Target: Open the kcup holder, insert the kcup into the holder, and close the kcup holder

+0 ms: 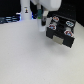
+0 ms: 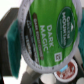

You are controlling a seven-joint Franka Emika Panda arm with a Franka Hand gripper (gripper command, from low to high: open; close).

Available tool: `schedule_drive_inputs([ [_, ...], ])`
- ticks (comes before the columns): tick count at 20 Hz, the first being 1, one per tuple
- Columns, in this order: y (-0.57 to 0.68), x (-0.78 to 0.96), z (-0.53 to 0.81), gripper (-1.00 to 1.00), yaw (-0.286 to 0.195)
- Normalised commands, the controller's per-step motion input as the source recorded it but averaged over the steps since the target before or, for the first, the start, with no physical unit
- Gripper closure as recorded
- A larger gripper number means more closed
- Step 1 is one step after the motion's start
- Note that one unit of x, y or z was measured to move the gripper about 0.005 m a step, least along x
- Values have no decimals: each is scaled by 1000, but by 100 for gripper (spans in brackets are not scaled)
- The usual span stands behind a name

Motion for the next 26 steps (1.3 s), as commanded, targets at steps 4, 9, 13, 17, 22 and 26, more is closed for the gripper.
schedule_drive_inputs([
  [4,665,106,424,100,6],
  [9,667,90,290,100,9],
  [13,646,88,176,100,28],
  [17,639,74,82,100,29],
  [22,625,12,14,100,35],
  [26,609,36,-7,100,41],
])
